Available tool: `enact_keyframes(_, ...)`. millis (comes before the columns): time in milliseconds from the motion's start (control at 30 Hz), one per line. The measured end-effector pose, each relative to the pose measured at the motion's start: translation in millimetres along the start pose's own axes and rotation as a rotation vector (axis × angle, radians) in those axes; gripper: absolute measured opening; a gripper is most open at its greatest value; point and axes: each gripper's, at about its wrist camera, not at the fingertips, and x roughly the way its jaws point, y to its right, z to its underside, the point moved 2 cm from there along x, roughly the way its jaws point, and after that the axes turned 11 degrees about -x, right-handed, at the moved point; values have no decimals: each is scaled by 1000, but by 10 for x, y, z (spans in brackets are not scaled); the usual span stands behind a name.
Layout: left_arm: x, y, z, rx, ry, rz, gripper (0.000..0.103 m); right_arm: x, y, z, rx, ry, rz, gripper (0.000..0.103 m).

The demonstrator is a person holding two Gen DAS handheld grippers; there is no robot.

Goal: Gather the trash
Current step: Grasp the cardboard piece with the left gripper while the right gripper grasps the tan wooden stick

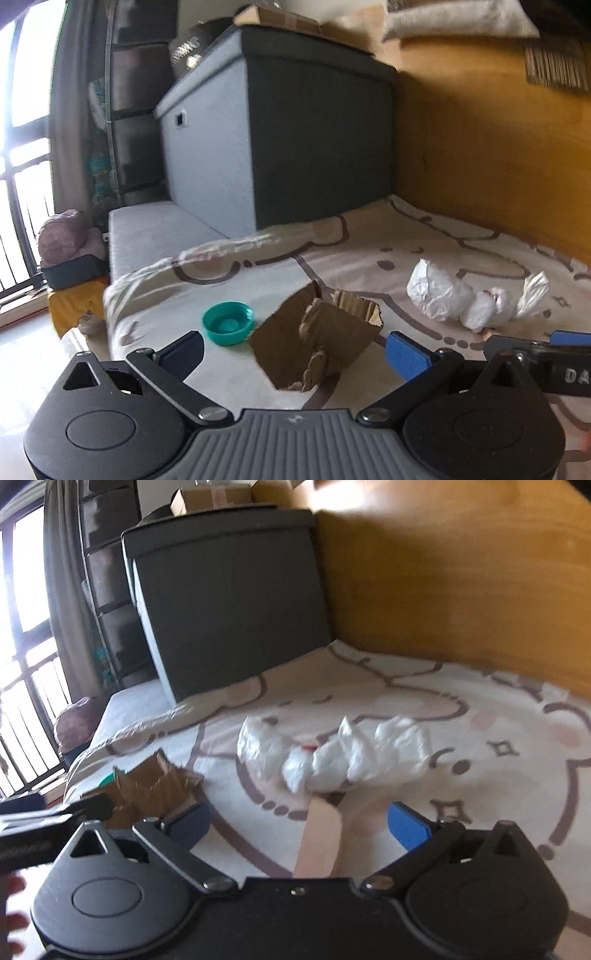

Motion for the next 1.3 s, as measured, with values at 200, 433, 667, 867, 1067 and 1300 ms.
enact_keyframes(200, 327, 74, 18, 16, -44, 20, 103, 110, -14, 78, -20, -28, -17, 82)
enact_keyframes(433, 557, 193, 36, 27, -88, 5, 103, 163, 0, 109, -8, -64, -33, 57)
enact_keyframes(667, 663, 197, -13, -4, -107, 26, 99, 151, 53, 118, -3, -76, 10, 30)
enact_keyframes(867, 677, 271, -3, 31, -107, 41, 74, 145, 90, 124, 4, -74, 3, 29)
enact_keyframes(1067, 579, 233, -27, -6, -109, 49, 63, 129, 101, 123, 1, -70, -15, 27)
enact_keyframes(1300, 270, 137, -55, -43, -73, 40, 61, 38, 93, 81, -3, -33, -44, 27)
